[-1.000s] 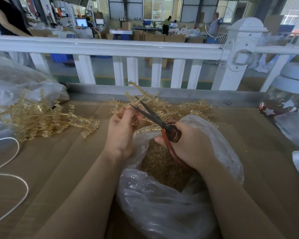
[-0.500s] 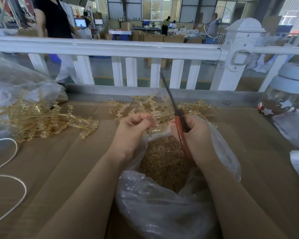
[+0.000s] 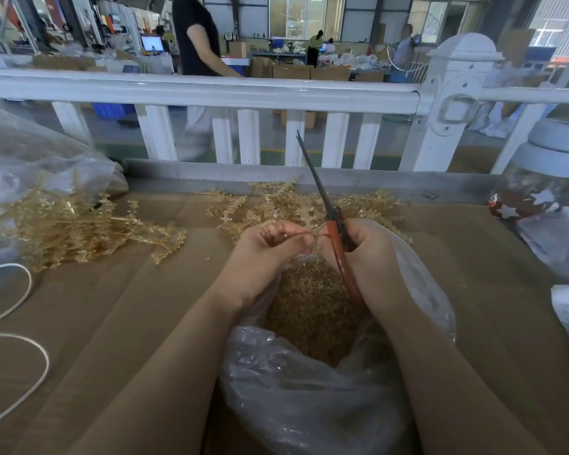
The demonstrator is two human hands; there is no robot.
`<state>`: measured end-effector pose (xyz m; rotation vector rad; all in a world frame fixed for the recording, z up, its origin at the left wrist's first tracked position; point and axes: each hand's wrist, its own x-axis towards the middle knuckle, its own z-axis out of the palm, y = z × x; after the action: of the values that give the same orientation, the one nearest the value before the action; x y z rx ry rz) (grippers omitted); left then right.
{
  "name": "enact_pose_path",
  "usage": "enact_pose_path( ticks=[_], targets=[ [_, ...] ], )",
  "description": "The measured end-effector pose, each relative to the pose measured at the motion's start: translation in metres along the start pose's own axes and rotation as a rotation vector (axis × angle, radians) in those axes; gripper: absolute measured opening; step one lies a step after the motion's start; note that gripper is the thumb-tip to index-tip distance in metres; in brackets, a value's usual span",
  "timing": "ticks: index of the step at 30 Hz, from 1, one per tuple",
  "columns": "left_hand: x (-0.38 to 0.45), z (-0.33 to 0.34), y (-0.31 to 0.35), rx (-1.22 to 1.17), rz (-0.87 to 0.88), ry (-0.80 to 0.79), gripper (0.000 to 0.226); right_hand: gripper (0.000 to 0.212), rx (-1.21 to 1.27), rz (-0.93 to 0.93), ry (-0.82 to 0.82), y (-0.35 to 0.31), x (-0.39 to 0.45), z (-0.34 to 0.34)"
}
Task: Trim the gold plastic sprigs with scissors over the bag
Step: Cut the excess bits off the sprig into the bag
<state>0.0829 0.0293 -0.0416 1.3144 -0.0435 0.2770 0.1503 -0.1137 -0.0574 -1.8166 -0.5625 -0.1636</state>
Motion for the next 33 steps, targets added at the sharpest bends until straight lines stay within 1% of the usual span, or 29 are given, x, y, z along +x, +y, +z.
enact_pose_path(
  ticks=[5, 9, 11, 12, 15, 18, 19, 21, 22, 24, 26, 29, 33],
  targets=[
    [0.002, -0.002, -0.004, -0.038, 0.036, -0.021, 0.019, 0.019, -0.014, -0.055, -0.054, 0.001, -0.001, 0.001],
    [0.004, -0.006, -0.006, -0.087, 0.005, -0.021, 0.007, 0.014, 0.014, -0.081, -0.060, 0.002, -0.003, -0.003],
    [0.006, -0.006, -0.007, -0.093, 0.030, 0.019, 0.006, 0.019, -0.016, -0.089, -0.054, 0.001, -0.003, -0.002],
    [0.007, -0.007, -0.007, -0.086, 0.049, 0.048, 0.008, 0.021, -0.052, -0.098, -0.053, 0.001, -0.004, -0.002],
    [0.009, -0.010, -0.007, -0.030, 0.127, 0.154, 0.012, 0.018, -0.193, -0.114, -0.043, -0.002, -0.006, 0.000],
    [0.011, -0.014, -0.004, 0.042, 0.148, 0.234, 0.004, 0.043, -0.362, -0.152, -0.014, 0.000, -0.008, 0.001],
    [0.011, -0.015, -0.004, 0.050, 0.143, 0.251, 0.006, 0.043, -0.416, -0.178, 0.006, 0.000, -0.008, 0.001],
    [0.011, -0.018, -0.003, 0.006, 0.128, 0.268, 0.014, 0.036, -0.498, -0.219, 0.044, 0.001, -0.008, 0.000],
    [0.011, -0.019, -0.002, -0.020, 0.122, 0.268, 0.015, 0.039, -0.521, -0.224, 0.053, 0.000, -0.007, 0.000],
    [0.010, -0.020, -0.001, -0.032, 0.123, 0.263, 0.017, 0.053, -0.553, -0.223, 0.052, -0.001, -0.007, -0.001],
    [0.011, -0.020, 0.000, -0.028, 0.131, 0.274, 0.015, 0.063, -0.584, -0.213, 0.035, -0.001, -0.006, -0.001],
    [0.010, -0.022, 0.001, -0.078, 0.121, 0.272, 0.020, 0.066, -0.630, -0.175, 0.014, -0.001, -0.006, -0.001],
    [0.009, -0.022, 0.003, -0.208, 0.066, 0.191, 0.018, 0.065, -0.669, -0.150, 0.010, 0.002, -0.005, -0.002]
  ],
)
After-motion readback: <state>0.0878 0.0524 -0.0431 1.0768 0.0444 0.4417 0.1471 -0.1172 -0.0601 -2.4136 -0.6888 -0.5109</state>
